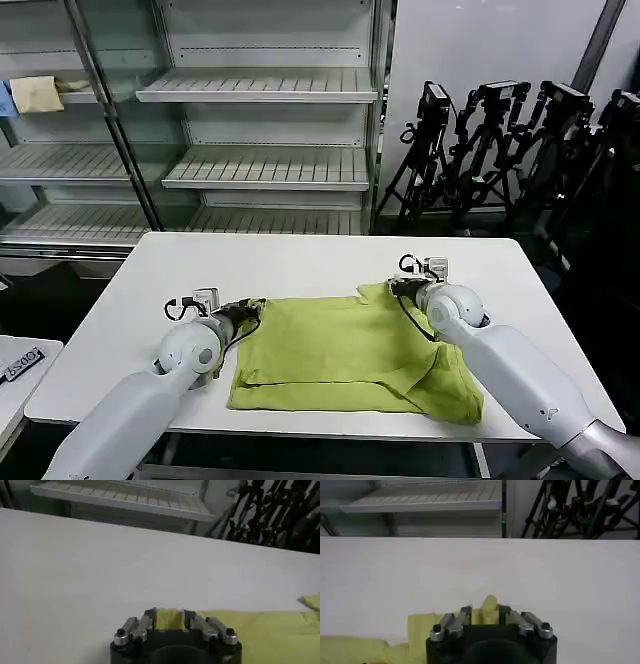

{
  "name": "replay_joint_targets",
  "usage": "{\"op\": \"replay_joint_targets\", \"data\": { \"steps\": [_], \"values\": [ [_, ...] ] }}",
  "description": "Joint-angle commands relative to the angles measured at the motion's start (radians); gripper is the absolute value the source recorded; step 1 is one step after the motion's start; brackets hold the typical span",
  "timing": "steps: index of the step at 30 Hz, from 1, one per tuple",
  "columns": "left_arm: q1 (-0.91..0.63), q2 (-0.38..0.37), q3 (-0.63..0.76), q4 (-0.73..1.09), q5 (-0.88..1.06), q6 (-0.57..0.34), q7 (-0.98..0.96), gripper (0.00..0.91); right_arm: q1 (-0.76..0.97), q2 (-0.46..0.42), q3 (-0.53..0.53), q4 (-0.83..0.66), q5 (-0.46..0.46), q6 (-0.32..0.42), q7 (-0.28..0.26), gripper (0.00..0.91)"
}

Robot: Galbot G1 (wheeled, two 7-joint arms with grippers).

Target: Fold and organize the clothes.

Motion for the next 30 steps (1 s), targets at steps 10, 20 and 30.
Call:
{"op": "replay_joint_targets", "data": {
  "steps": [10, 20, 30],
  "values": [
    [0.016, 0.017, -0.033, -0.054, -0.012, 0.001, -0.003, 0.04, -0.003, -0.003, 0.039, 0.039, -0.021, 0.005, -0.016, 0.0],
    [0.06, 0.056, -0.098, -0.17, -0.03, -0.001, 0.001, 0.04, -0.037, -0.043, 0.086, 0.18, -0.039, 0.006, -0.012, 0.0],
    [0.162, 0.112, -0.167, -0.286, -0.043, -0.001, 0.006, 0.05, -0.217, -0.125, 0.212, 0.369, -0.069, 0.006, -0.025, 0.0]
  ]
}}
